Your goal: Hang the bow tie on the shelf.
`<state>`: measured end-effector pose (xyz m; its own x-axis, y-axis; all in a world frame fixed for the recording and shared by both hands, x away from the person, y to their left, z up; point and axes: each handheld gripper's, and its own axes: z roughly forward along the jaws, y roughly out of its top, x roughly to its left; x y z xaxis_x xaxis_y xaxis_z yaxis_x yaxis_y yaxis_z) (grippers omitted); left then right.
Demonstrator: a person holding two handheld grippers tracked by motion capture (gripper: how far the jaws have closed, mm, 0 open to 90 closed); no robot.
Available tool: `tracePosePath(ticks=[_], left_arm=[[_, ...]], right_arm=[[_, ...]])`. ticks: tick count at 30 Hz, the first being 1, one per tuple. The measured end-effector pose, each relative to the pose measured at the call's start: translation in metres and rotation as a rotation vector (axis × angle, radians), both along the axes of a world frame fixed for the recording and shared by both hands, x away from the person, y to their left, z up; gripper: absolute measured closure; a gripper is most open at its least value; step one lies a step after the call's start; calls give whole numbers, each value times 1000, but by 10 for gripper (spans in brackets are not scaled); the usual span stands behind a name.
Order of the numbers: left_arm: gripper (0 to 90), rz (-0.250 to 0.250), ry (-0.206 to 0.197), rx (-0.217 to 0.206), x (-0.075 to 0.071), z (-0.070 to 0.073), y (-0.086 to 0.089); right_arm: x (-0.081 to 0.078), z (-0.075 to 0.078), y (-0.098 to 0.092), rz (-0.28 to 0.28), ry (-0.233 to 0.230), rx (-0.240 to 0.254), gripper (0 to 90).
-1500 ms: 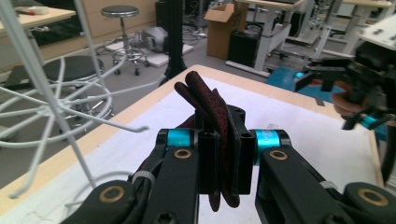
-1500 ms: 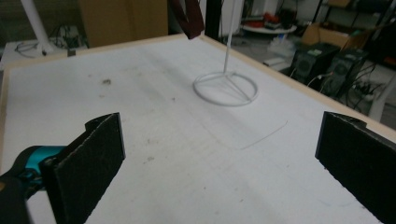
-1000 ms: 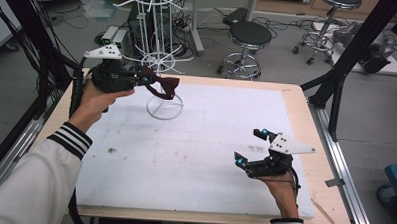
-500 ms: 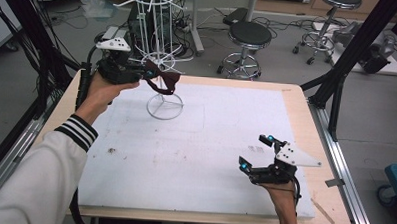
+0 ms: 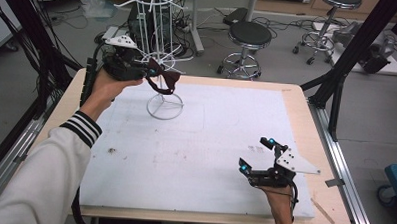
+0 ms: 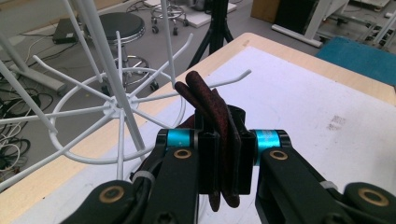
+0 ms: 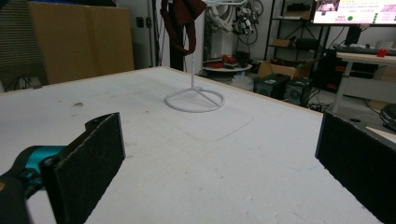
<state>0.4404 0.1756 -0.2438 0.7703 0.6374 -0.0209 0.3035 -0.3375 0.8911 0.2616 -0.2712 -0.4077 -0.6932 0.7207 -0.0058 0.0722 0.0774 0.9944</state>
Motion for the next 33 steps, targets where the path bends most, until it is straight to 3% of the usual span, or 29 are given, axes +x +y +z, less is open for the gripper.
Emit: tracePosePath(ticks=[7,9,13,17,19,22,24,30,33], left_arm=[[803,15,-1,-1,1,-1,-3],[691,24,4,-16,2,-1,-2],[358,53,0,-33,0,1,1],[215,36,-54,-87,-5,7,5],[148,22,-56,-104,-7,10,6],[119,-18,-69,-100,-13,11,9],[118,-28,-84,-128,-19,12,12],[118,-68,-170,-173,-44,4,24],[118,-64,-218,-209,-59,-6,34]], right_arm=[[1,-1,3,-3,-16,1,6],[2,-1,2,-8,-15,-1,6],[1,-1,3,-10,-13,2,6],[1,-4,3,-18,-13,16,6],[0,-7,3,-27,-4,25,6],[1,-9,2,-41,-2,27,6],[1,-9,1,-49,-2,25,6],[0,-12,-2,-86,-16,38,6],[0,-15,-3,-117,-21,42,6]])
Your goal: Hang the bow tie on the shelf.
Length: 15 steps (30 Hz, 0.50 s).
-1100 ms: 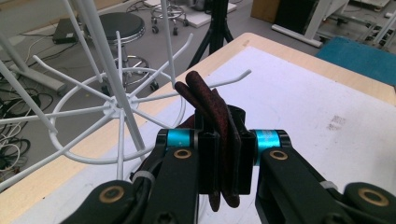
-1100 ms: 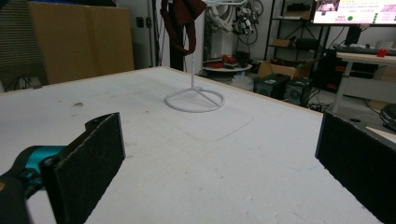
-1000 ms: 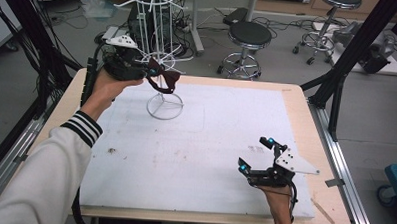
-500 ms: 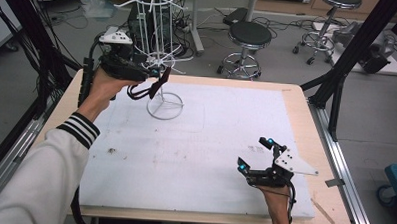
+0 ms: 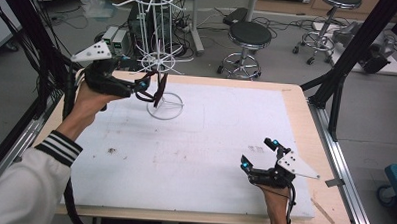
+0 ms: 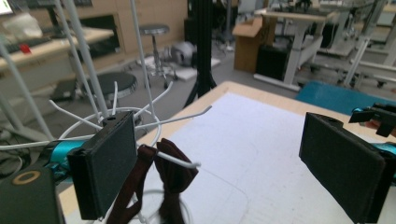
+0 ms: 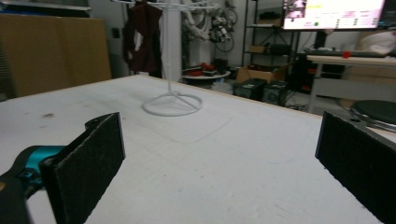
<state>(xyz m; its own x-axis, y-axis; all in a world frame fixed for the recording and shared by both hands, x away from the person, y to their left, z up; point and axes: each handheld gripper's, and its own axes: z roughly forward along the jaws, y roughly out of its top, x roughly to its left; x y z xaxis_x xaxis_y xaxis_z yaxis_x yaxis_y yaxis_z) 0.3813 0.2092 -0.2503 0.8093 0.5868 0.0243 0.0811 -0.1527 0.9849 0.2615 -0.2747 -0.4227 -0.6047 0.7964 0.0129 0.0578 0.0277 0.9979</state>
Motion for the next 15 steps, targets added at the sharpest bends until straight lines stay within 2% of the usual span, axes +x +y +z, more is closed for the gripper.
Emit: tracePosePath(ticks=[3,5,10,15], left_arm=[[118,9,-55,-24,-17,-13,12],[118,13,-75,-51,-29,-22,21],[118,40,-128,-69,-53,-48,41],[117,75,-130,-79,-71,-76,59]], right_arm=[[-1,-3,1,-4,-6,7,6],[-3,-3,4,-5,-14,-1,6],[-3,-6,12,7,-40,-7,6],[-2,-10,17,10,-40,-13,6]])
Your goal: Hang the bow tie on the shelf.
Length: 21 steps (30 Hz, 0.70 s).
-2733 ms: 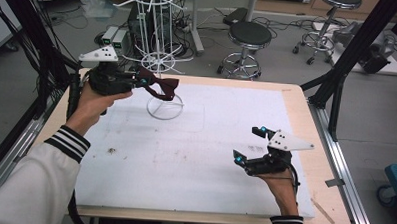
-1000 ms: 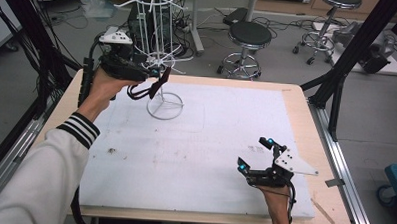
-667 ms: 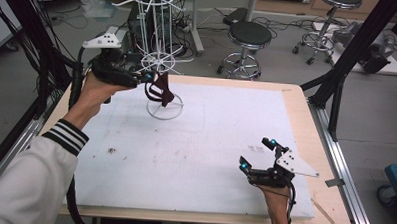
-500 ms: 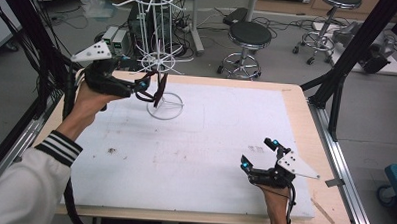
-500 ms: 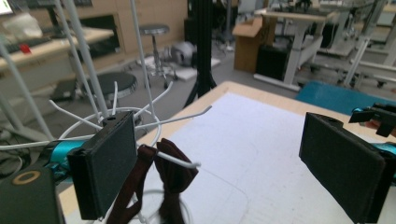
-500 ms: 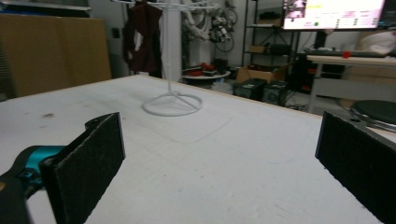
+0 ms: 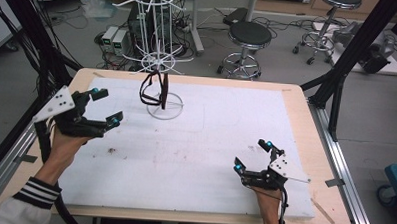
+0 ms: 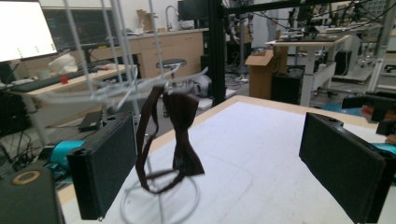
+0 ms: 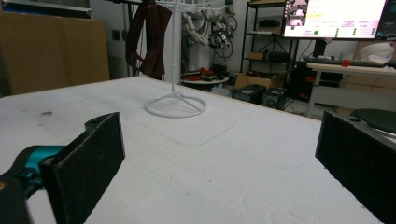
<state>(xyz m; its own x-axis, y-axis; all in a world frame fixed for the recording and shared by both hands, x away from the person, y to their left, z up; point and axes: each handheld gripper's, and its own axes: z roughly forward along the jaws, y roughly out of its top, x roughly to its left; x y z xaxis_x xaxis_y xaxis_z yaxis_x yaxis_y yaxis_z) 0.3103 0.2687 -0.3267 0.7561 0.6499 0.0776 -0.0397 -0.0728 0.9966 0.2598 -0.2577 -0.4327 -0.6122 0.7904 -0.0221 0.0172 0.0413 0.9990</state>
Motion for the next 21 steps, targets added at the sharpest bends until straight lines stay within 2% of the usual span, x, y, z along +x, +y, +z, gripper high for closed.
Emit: tracePosePath(ticks=[2,7,10,15,18,21], left_arm=[[117,16,-1,-20,-6,-13,7],[117,51,1,-39,-17,-37,18],[117,68,0,-60,-22,-49,21],[117,109,-33,-83,-31,-72,23],[117,152,-45,-88,-35,-89,24],[117,166,-42,-85,-36,-101,25]], right_arm=[[-1,-1,1,-4,4,-2,6],[-2,-5,-2,-9,1,9,6],[-2,-7,-3,-14,3,20,6],[0,-10,-2,-13,-1,8,6],[0,-12,-1,-16,9,-3,6],[1,-13,0,-17,12,1,6]])
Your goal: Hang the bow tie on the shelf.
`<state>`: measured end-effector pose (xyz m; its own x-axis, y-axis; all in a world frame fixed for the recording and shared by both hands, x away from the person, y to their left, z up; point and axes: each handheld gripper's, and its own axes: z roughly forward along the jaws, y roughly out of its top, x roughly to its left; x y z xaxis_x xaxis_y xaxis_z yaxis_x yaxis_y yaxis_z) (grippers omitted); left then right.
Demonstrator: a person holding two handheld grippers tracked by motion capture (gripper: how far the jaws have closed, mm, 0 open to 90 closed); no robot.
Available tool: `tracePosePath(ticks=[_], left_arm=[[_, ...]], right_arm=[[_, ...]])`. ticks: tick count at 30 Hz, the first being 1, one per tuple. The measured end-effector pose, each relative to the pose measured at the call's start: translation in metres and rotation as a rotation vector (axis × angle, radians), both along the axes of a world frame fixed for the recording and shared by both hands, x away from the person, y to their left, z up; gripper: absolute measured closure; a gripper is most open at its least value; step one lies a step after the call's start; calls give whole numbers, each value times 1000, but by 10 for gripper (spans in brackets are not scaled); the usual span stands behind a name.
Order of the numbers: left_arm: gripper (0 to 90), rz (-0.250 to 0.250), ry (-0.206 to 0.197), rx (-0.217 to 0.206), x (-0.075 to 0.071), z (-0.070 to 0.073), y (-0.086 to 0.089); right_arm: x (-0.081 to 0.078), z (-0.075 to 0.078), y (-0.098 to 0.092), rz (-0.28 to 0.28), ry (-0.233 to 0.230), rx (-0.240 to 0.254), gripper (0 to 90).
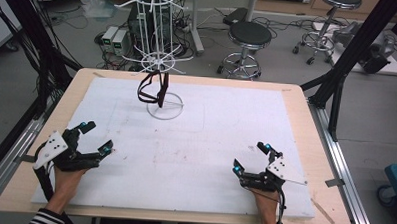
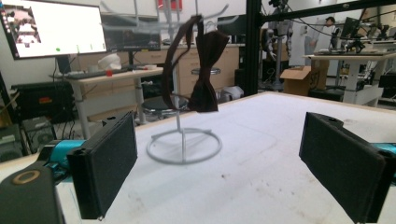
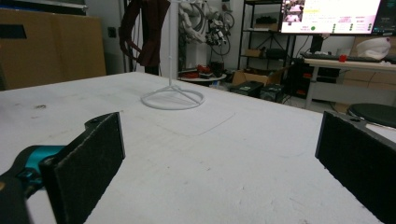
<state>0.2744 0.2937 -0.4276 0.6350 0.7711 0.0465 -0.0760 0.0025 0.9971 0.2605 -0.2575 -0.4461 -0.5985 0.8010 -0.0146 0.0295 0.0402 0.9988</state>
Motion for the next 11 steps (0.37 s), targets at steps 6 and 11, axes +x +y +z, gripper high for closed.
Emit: tracePosePath(ticks=[6,11], left_arm=[[117,2,12,-7,1,-7,1],[117,2,12,5,1,-9,-1]], right_arm=[[1,-1,0,1,6,-2,6],[1,-2,1,0,2,-13,6]])
